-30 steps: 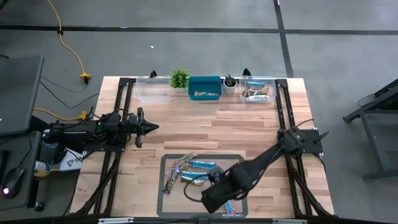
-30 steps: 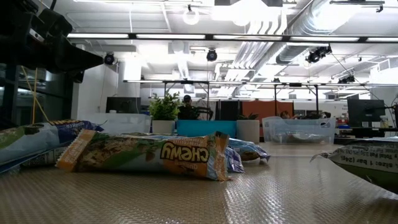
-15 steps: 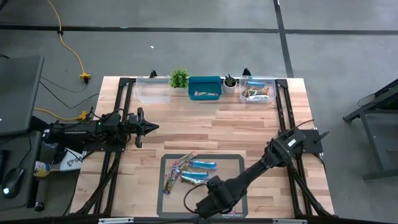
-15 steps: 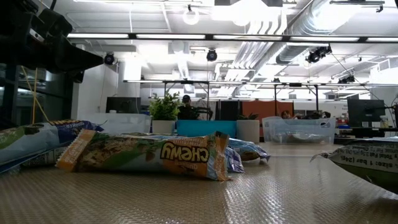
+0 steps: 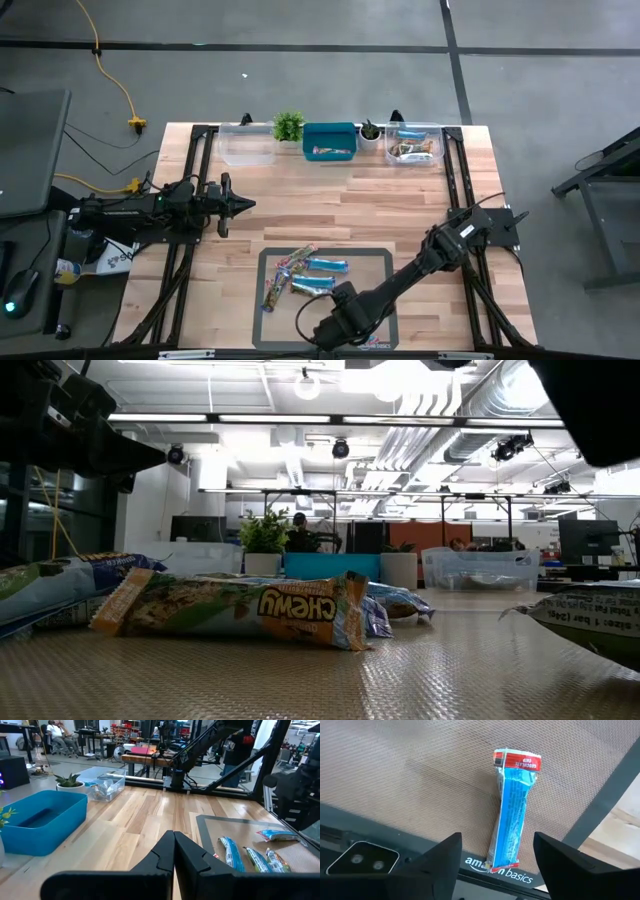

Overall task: Pick and place Granola Bars by type
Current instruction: Put the red granola bar into the blue bin

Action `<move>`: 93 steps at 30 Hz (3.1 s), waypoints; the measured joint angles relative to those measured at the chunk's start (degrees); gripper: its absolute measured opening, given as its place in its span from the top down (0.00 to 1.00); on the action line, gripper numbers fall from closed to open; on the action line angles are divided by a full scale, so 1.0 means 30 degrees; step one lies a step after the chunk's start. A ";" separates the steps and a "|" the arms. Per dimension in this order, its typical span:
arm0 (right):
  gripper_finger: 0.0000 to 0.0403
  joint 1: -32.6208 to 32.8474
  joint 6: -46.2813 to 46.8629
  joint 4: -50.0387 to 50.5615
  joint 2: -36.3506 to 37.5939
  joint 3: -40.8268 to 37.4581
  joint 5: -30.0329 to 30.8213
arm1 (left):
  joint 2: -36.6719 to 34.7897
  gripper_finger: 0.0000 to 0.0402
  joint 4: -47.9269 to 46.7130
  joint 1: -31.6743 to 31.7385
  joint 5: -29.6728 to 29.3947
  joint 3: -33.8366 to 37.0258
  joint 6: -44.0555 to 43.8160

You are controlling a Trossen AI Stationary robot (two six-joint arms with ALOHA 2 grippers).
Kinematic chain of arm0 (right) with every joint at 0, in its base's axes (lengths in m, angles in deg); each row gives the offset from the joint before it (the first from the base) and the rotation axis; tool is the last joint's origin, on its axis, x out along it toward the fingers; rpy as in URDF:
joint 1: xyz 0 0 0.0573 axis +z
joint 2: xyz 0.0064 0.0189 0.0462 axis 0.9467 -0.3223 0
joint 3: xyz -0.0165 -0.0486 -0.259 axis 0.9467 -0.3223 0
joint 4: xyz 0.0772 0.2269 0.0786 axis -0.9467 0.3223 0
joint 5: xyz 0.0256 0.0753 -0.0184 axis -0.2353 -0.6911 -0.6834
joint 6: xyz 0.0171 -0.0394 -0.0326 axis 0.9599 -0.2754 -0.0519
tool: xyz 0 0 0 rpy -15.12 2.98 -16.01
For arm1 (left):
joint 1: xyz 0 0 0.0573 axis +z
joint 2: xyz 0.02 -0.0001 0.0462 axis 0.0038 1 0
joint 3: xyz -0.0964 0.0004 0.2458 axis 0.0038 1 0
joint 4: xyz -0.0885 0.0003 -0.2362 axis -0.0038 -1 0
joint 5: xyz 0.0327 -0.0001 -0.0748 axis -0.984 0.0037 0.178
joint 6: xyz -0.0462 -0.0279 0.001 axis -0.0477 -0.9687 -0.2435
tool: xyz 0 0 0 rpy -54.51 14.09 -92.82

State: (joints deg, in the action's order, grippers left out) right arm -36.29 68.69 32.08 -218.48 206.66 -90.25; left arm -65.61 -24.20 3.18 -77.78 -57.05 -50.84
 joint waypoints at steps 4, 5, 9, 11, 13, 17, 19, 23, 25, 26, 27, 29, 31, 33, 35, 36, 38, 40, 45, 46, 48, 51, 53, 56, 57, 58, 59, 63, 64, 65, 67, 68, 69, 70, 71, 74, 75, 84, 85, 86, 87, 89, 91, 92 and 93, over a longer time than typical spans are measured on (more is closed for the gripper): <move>0.42 0.0068 0.0090 0.0277 -0.0294 -0.0007 0.0063 | 0.0003 1.00 0.0001 0.0001 -0.0004 0.0001 -0.0004; 0.42 0.0071 0.0099 0.0301 -0.0376 -0.0007 0.0002 | 0.0003 1.00 0.0000 0.0002 0.0000 0.0001 -0.0001; 0.42 0.0083 0.0132 0.0325 -0.0468 -0.0007 0.0189 | 0.0005 1.00 0.0000 -0.0001 0.0000 -0.0001 -0.0006; 0.42 0.0083 0.0379 0.0623 -0.0468 -0.0007 0.0480 | 0.0005 1.00 0.0000 0.0004 0.0000 -0.0001 -0.0001; 0.42 0.0083 0.0405 0.1003 -0.0468 -0.0007 0.0586 | 0.0002 1.00 0.0000 0.0002 0.0000 0.0001 -0.0006; 0.42 0.0128 0.0396 0.0310 -0.0453 -0.1137 0.0231 | 0.0005 1.00 0.0000 -0.0001 0.0000 -0.0001 -0.0006; 0.42 0.0134 0.0165 -0.0710 -0.0504 -0.1988 -0.0191 | -0.0001 1.00 0.0000 0.0006 0.0000 -0.0001 -0.0006; 0.42 0.0134 -0.0052 -0.2813 -0.0511 -0.3293 -0.0396 | 0.0005 1.00 0.0000 0.0002 0.0000 -0.0001 -0.0003; 0.42 0.0134 -0.0079 -0.3683 -0.0403 -0.3851 -0.0648 | 0.0005 1.00 0.0000 0.0006 0.0000 0.0005 -0.0006; 0.42 0.0136 -0.0108 -0.3978 -0.0368 -0.4037 -0.0748 | 0.0005 1.00 0.0000 0.0006 0.0000 0.0006 -0.0006; 0.42 0.0156 -0.0128 -0.4244 -0.0334 -0.4217 -0.0861 | 0.0005 1.00 0.0000 -0.0001 0.0000 -0.0001 -0.0003; 0.43 0.0170 -0.0273 -0.4830 -0.0271 -0.4636 -0.0962 | 0.0004 1.00 0.0000 0.0005 0.0000 0.0005 0.0000; 0.43 0.0170 -0.0339 -0.5244 -0.0243 -0.4933 -0.1045 | 0.0005 1.00 0.0000 0.0006 0.0000 0.0004 -0.0006; 0.44 0.0170 -0.0589 -0.5380 -0.0256 -0.4947 -0.1129 | 0.0005 1.00 0.0000 0.0002 0.0000 -0.0001 -0.0006; 0.46 0.0170 -0.0711 -0.5458 -0.0271 -0.4947 -0.1119 | 0.0005 1.00 0.0000 -0.0001 0.0000 -0.0001 -0.0006; 0.48 0.0170 -0.0765 -0.5484 -0.0278 -0.4947 -0.1119 | 0.0005 1.00 0.0000 0.0006 0.0000 -0.0001 -0.0006; 0.52 0.0168 -0.0849 -0.5554 -0.0295 -0.4940 -0.1154 | 0.0004 1.00 0.0000 -0.0001 0.0000 0.0006 -0.0005; 0.56 0.0162 -0.0892 -0.5608 -0.0315 -0.4940 -0.1237 | 0.0005 1.00 0.0000 0.0003 0.0000 -0.0001 -0.0006; 0.65 0.0141 -0.0885 -0.5612 -0.0234 -0.4954 -0.1386 | 0.0005 1.00 0.0000 0.0000 0.0000 0.0000 -0.0006; 0.67 0.0141 -0.0878 -0.5587 -0.0218 -0.4956 -0.1374 | 0.0005 1.00 0.0000 0.0000 0.0000 -0.0001 -0.0006; 0.70 0.0112 -0.0817 -0.5445 -0.0056 -0.4991 -0.1277 | 0.0005 1.00 0.0000 0.0005 0.0000 0.0000 -0.0006; 0.75 0.0127 -0.0520 -0.5002 0.0288 -0.5052 -0.0700 | 0.0005 1.00 0.0000 0.0002 0.0000 0.0002 -0.0006; 0.78 0.0116 -0.0484 -0.4640 0.0526 -0.5093 -0.0268 | 0.0005 1.00 0.0000 0.0006 0.0000 0.0006 0.0001; 0.82 -0.0022 -0.0550 -0.4404 0.1085 -0.5056 -0.0016 | 0.0005 1.00 0.0000 0.0001 0.0000 0.0000 -0.0005; 0.84 -0.0082 -0.0563 -0.4345 0.1290 -0.5056 0.0102 | 0.0005 1.00 0.0000 0.0001 0.0000 -0.0001 -0.0006; 0.85 -0.0138 -0.0578 -0.4294 0.1405 -0.5050 0.0197 | 0.0005 1.00 0.0000 0.0003 0.0000 0.0002 -0.0003; 0.86 -0.0184 -0.0593 -0.4280 0.1534 -0.5049 0.0358 | 0.0005 1.00 0.0000 0.0006 0.0000 0.0002 -0.0006; 0.90 -0.0404 -0.0708 -0.4233 0.2174 -0.5054 0.0861 | 0.0005 1.00 0.0000 -0.0001 0.0000 -0.0001 -0.0006; 0.91 -0.0481 -0.0849 -0.4238 0.2403 -0.5048 0.1010 | 0.0005 1.00 0.0000 0.0000 0.0000 -0.0001 0.0000; 0.91 -0.0554 -0.0997 -0.4246 0.2598 -0.5041 0.1172 | 0.0005 1.00 0.0000 0.0006 0.0000 -0.0001 -0.0006; 0.91 -0.0754 -0.1143 -0.4238 0.2961 -0.5034 0.1861 | 0.0005 1.00 0.0000 0.0003 0.0000 0.0002 -0.0002; 0.91 -0.0873 -0.1319 -0.4302 0.3144 -0.5034 0.2386 | 0.0005 1.00 0.0000 -0.0001 0.0000 -0.0001 -0.0004; 0.90 -0.1003 -0.1531 -0.4423 0.3387 -0.5034 0.2945 | 0.0004 1.00 0.0000 -0.0001 0.0000 -0.0001 -0.0006; 0.90 -0.1147 -0.1789 -0.4571 0.3642 -0.5034 0.3440 | 0.0005 1.00 0.0000 -0.0001 0.0000 -0.0001 -0.0006; 0.89 -0.1319 -0.2119 -0.4794 0.3928 -0.5034 0.3938 | 0.0004 1.00 0.0000 0.0005 0.0000 -0.0001 0.0001; 0.90 -0.1952 -0.3415 -0.5568 0.4719 -0.5034 0.5380 | -0.0002 1.00 0.0000 0.0002 0.0000 0.0003 -0.0003; 0.90 -0.2223 -0.3951 -0.5885 0.4963 -0.5034 0.5875 | 0.0001 1.00 0.0000 0.0003 0.0000 0.0002 -0.0006; 0.90 -0.5720 -1.1285 -0.9138 0.6866 -0.4998 0.8910 | 0.0005 1.00 0.0000 0.0004 0.0000 0.0004 -0.0006; 0.90 -0.6226 -1.2315 -0.9627 0.7007 -0.4998 0.8892 | 0.0005 1.00 0.0000 0.0006 0.0000 -0.0001 -0.0005; 0.90 -0.6753 -1.3392 -1.0135 0.7123 -0.4998 0.8790 | 0.0005 1.00 0.0000 -0.0001 0.0000 -0.0001 -0.0006; 0.90 -0.7298 -1.4466 -1.0635 0.7253 -0.4998 0.8653 | -0.0001 1.00 0.0000 0.0005 0.0000 0.0006 -0.0005; 0.91 -0.8375 -1.6565 -1.1508 0.7385 -0.4995 0.8057 | 0.0005 1.00 0.0000 -0.0001 0.0000 -0.0001 -0.0001; 0.92 -0.9487 -1.8717 -1.2148 0.7391 -0.4991 0.7075 | 0.0003 1.00 0.0000 0.0005 0.0000 0.0002 -0.0006; 0.92 -1.0026 -1.9741 -1.2307 0.7385 -0.4991 0.6470 | 0.0005 1.00 0.0000 0.0003 0.0000 -0.0001 -0.0006; 0.92 -1.0578 -2.0675 -1.2357 0.7379 -0.4991 0.5888 | 0.0005 1.00 0.0000 0.0003 0.0000 0.0003 -0.0006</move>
State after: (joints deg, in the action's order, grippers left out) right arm -68.03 6.66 -4.99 -196.35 191.69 -72.58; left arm -65.59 -24.20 3.19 -77.78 -57.04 -50.86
